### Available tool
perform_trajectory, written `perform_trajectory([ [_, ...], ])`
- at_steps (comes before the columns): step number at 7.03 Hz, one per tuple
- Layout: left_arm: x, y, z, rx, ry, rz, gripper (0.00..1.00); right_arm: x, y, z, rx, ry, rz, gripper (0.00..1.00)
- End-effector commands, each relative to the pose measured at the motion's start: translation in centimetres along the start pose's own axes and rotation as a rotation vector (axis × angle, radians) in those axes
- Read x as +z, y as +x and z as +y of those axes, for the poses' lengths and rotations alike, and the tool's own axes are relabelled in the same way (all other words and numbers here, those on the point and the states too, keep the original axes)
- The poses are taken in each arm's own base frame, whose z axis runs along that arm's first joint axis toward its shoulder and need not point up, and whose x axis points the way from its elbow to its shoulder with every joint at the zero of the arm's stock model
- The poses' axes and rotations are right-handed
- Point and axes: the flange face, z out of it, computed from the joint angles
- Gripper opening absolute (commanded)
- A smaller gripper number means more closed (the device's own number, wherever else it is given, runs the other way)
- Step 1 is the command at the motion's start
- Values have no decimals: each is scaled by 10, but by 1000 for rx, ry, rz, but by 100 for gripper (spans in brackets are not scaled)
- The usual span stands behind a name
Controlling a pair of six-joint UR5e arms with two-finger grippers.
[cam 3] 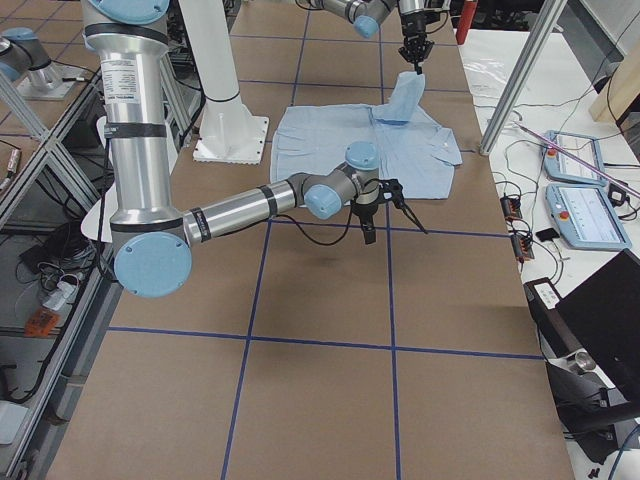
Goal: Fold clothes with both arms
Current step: 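Fold the held sleeve across the shirt toward the collar with the left gripper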
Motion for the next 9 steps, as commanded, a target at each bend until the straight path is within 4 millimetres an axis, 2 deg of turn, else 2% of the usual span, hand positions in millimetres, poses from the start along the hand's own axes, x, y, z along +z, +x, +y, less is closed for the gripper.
perform_trajectory([
  [1, 108, -6, 86, 16, 59, 2, 0, 0, 0, -1, 6, 0, 0, 100],
  [2, 133, -12, 80, 25, 66, 28, 0, -1, 0, -1, 7, 1, 0, 100],
  [3, 147, -18, 67, 29, 75, 40, 0, 0, 1, -1, 1, 1, 2, 100],
  [5, 155, -21, 57, 37, 99, 56, 0, -4, -2, -6, 11, 13, -1, 100],
  [6, 157, -24, 58, 43, 100, 52, 37, -2, 0, -6, 14, 12, 2, 100],
  [7, 161, -27, 76, 73, 68, 64, 77, 0, 1, -6, 17, 7, 2, 100],
  [8, 165, -30, 103, 109, 29, 73, 100, 1, 2, -6, 17, 4, 3, 100],
  [9, 160, -27, 109, 132, 17, 80, 100, 2, 2, -6, 18, 2, 4, 100],
])
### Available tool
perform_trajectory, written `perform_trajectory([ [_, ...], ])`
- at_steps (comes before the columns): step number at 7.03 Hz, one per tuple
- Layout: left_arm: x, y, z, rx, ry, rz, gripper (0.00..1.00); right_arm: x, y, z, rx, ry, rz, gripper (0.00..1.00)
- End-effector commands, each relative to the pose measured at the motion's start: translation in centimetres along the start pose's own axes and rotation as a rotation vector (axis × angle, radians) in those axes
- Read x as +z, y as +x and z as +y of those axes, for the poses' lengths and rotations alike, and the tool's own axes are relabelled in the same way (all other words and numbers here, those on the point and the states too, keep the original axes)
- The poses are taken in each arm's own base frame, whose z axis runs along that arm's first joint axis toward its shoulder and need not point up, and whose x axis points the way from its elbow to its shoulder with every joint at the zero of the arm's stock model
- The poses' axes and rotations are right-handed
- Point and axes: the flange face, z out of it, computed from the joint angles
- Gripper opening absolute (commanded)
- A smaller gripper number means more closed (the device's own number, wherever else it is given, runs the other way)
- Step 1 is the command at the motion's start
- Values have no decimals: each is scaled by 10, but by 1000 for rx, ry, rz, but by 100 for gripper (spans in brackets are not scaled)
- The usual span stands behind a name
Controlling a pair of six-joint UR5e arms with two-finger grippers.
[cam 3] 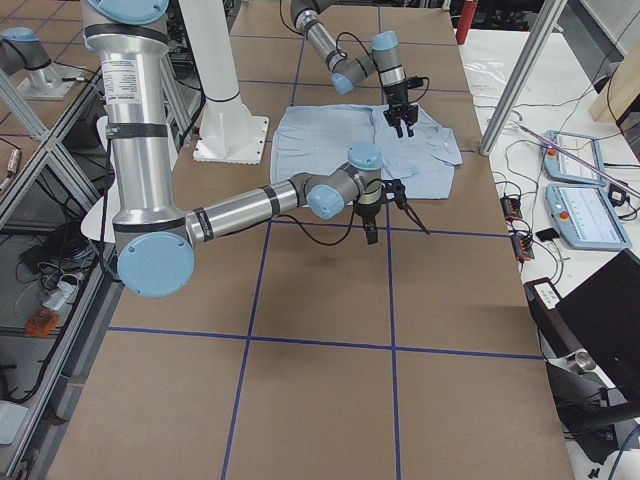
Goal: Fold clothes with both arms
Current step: 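Fold the held sleeve across the shirt toward the collar with the left gripper, then release the sleeve with the left gripper while the right gripper moves to the hem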
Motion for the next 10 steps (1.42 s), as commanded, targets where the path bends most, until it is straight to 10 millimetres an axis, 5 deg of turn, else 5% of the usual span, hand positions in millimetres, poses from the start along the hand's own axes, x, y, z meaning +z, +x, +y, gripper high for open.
perform_trajectory([
  [1, -7, -7, 10, 87, -26, 6, 100, -1, -6, -6, 4, 5, -7, 100],
  [2, -12, -36, -1, 110, -54, -39, 100, -6, -21, -13, 74, 23, -22, 100],
  [4, -61, -81, -11, 206, -22, -137, 100, 8, -112, -4, 205, 37, -57, 100],
  [7, -190, -155, -10, 349, 9, -261, 100, 22, -178, 105, 145, 20, -38, 100],
  [9, -218, -159, 14, 398, 7, -295, 100, 58, -228, 171, 135, -4, -9, 99],
  [10, -227, -156, 21, 406, 3, -279, 100, 65, -230, 188, 115, -38, -3, 94],
])
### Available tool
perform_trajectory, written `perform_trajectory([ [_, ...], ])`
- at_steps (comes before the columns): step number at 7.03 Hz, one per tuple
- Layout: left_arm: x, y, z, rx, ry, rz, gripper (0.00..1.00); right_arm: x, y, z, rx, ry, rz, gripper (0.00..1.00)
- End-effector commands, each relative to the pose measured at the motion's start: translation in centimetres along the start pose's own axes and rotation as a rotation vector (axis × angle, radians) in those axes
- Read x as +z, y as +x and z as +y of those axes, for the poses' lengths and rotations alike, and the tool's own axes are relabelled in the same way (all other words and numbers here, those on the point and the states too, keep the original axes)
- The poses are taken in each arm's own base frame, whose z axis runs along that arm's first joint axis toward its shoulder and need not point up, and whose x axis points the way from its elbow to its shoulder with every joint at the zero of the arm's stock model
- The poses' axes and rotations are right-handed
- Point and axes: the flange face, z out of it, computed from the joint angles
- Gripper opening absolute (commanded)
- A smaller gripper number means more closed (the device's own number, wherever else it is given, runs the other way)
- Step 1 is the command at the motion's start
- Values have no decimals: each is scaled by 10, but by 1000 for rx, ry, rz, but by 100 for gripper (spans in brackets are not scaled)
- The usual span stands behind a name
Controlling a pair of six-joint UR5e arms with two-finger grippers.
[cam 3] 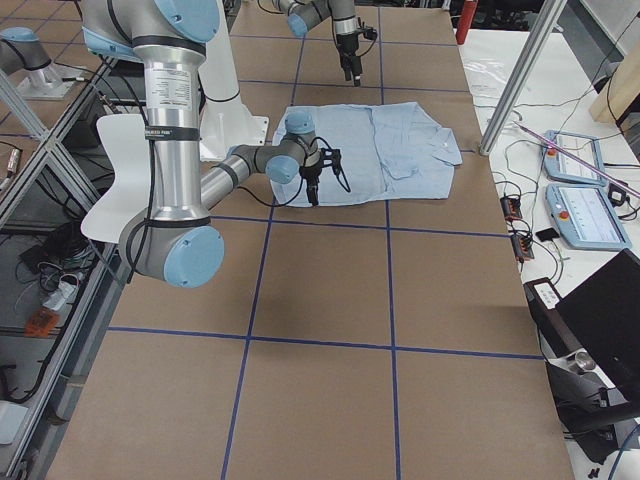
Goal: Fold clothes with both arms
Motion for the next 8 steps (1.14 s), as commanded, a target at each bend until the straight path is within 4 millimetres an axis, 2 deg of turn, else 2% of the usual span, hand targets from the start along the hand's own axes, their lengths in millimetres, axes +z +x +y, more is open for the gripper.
perform_trajectory([
  [1, -10, 0, 14, 15, -6, -12, 100, 15, -13, 43, -16, -52, 6, 88],
  [2, -11, 1, 16, 16, -8, -12, 100, 18, -17, 52, -4, -69, 4, 85],
  [4, -10, 1, 15, 15, -7, -14, 100, 18, -15, 56, 1, -96, 5, 70],
  [8, -10, 0, 15, 15, -7, -15, 100, 22, 0, 58, 8, -102, 38, 64],
])
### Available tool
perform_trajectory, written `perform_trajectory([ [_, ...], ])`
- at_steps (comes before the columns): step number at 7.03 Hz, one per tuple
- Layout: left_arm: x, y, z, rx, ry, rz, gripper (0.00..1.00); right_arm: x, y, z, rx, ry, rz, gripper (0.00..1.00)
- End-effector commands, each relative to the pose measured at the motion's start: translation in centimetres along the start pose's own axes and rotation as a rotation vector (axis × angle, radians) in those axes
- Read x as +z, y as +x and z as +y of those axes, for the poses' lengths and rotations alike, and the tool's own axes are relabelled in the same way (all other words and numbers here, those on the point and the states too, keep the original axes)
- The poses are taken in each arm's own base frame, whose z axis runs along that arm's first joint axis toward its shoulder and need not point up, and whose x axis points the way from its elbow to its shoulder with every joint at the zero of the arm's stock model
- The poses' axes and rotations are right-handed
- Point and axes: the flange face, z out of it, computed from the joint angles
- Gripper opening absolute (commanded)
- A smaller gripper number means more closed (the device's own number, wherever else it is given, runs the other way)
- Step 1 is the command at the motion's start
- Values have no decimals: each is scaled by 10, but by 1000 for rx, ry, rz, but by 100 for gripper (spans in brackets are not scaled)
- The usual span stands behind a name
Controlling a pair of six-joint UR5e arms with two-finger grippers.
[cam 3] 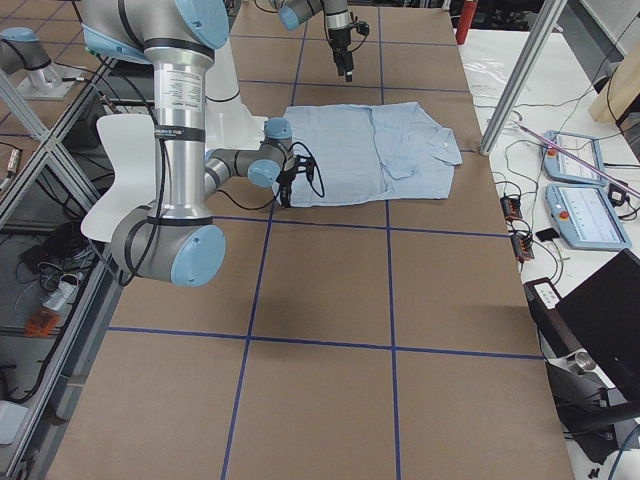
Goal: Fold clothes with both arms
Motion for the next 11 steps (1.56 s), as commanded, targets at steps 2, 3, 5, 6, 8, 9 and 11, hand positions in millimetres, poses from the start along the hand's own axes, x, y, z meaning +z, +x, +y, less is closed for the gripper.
perform_trajectory([
  [2, 0, 0, 0, 0, 0, 1, 100, 3, 4, 1, 2, -4, 13, 54],
  [3, 1, 1, 0, 0, 1, 1, 100, 4, 5, 1, 2, -5, 16, 51],
  [5, 1, 2, 1, 2, -2, 4, 100, 6, 6, 1, 3, -6, 20, 51],
  [6, 1, 2, 1, 2, -2, 4, 100, 7, 5, 1, 3, -8, 22, 51],
  [8, 2, 3, 0, 4, -2, 4, 100, 10, 8, 1, 5, -9, 30, 48],
  [9, 3, 2, 0, 3, -1, 2, 100, 10, 8, 1, 5, -9, 30, 40],
  [11, 3, 2, 0, 3, -1, 1, 100, 10, 8, 2, 5, -15, 31, 20],
])
